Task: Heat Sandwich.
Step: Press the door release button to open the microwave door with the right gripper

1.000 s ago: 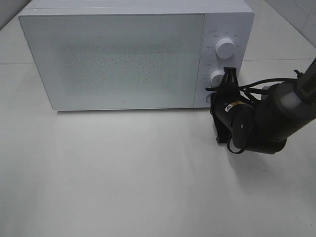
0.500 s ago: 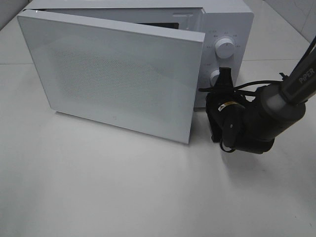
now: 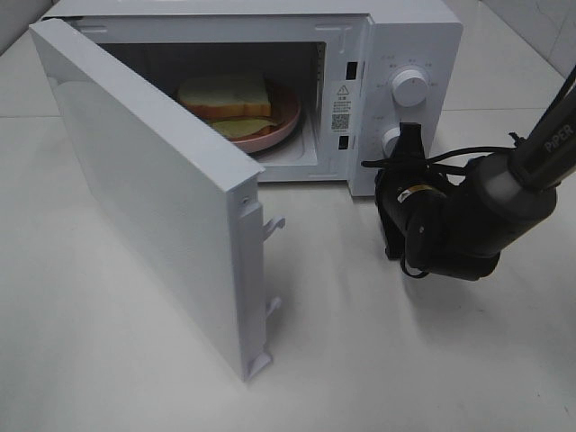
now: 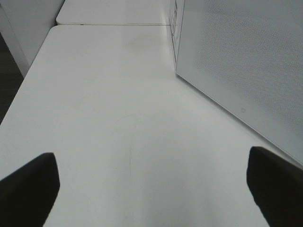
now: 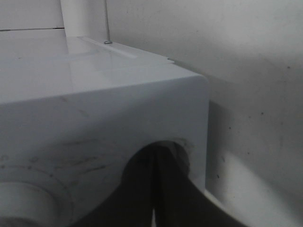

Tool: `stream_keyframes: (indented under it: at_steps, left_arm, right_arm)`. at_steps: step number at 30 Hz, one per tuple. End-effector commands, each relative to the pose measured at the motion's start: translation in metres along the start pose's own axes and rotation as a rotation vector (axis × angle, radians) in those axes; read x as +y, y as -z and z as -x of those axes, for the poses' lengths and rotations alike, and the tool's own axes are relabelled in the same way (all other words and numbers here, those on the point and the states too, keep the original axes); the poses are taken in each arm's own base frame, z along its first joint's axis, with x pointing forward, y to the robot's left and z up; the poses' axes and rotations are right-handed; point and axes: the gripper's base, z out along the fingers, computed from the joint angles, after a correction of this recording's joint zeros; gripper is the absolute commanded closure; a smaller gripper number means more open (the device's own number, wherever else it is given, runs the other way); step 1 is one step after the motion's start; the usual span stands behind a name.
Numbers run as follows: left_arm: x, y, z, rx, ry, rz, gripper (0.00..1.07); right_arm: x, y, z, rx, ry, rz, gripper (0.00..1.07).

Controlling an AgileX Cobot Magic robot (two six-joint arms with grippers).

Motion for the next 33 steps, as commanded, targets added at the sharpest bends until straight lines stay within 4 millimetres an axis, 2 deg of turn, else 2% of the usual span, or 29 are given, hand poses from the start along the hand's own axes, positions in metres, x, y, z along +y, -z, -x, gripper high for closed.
stream_keyframes:
  at_steps: [1,13,22,31,33]
  left_arm:
    - [0.000,0.003,-0.001,-0.030,0.009,0.000,0.03]
    - [0.000,0.003,-0.001,-0.030,0.009,0.000,0.03]
    - [0.000,0.003,-0.001,-0.030,0.009,0.000,0.03]
    - [0.000,0.003,-0.001,-0.030,0.009,0.000,0.03]
    - [0.000,0.003,-0.001,-0.030,0.009,0.000,0.03]
  right_arm:
    - [0.034,-0.013,-0.006,0.033,0.009,0.233,1.07]
    - [0.032,-0.013,-0.006,0.038,0.010,0.206,1.07]
    - [0.024,-0.011,-0.009,0.075,0.030,0.082,1.07]
    - [0.016,0.015,0.000,0.106,0.120,-0.068,1.07]
    - [0.014,0.026,0.003,0.118,0.134,-0.117,1.07]
